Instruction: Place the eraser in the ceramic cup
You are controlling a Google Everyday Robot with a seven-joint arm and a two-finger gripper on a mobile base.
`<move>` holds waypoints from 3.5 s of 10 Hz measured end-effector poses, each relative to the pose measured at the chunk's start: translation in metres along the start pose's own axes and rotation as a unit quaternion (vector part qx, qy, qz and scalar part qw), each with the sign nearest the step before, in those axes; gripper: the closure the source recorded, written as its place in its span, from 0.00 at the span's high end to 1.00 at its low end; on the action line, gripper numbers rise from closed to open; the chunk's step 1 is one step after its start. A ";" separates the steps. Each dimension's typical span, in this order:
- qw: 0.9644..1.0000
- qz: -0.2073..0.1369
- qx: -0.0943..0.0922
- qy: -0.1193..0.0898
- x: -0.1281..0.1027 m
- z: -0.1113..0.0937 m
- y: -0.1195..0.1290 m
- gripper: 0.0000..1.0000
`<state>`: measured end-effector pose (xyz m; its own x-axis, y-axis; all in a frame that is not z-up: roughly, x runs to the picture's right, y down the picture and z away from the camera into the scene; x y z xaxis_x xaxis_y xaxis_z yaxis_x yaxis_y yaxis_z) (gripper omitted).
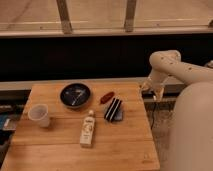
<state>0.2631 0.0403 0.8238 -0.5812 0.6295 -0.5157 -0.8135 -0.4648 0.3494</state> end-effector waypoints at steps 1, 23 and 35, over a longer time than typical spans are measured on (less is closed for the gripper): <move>1.000 0.000 0.000 0.000 0.000 0.000 0.000 0.66; 0.989 -0.146 0.026 -0.023 0.121 0.049 0.159 0.66; 0.990 -0.118 0.030 0.068 0.114 0.104 0.144 0.38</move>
<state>0.0773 0.1097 0.8963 -0.3697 0.6246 -0.6879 -0.9286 -0.2741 0.2502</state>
